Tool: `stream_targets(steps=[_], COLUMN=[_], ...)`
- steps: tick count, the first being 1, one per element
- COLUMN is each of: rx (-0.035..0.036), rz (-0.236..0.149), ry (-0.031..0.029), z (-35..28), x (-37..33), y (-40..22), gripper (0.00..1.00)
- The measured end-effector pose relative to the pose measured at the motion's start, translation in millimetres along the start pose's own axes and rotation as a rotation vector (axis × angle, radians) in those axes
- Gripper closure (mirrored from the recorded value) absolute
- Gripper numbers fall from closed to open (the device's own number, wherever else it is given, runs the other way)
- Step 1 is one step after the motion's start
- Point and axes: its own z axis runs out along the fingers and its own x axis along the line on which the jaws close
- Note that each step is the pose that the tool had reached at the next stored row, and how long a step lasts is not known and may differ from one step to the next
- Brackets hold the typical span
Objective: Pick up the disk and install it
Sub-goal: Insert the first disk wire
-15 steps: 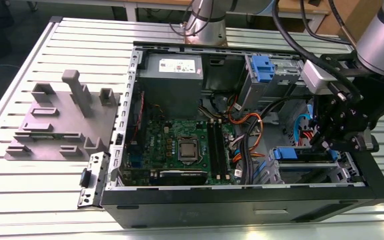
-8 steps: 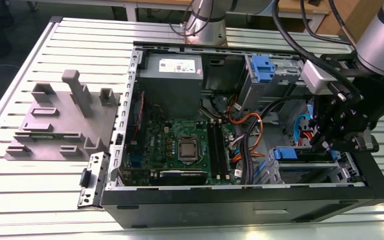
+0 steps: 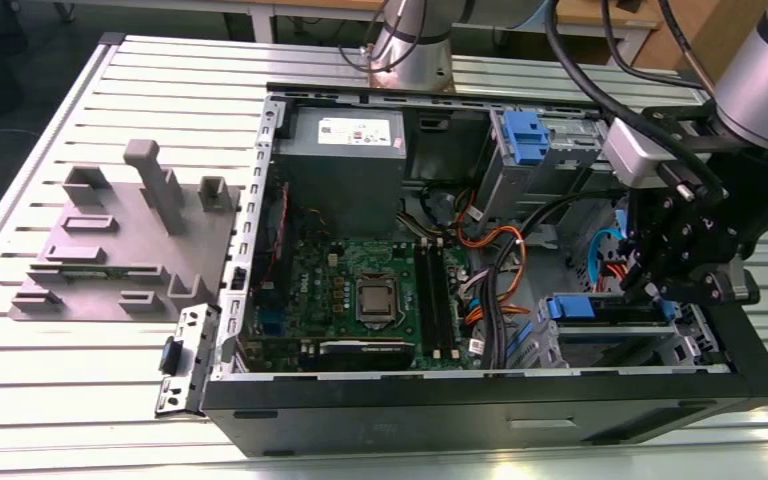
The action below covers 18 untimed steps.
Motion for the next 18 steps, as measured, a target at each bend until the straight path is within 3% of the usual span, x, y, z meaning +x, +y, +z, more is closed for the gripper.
stream_targets(steps=[10,18], rx=[0.0014,0.0018], rz=[0.001,0.002], ry=[-0.0003,-0.0054], z=[1.6,5.4], x=[1.2,1.5], y=[0.5,1.4], gripper=[0.83,0.83])
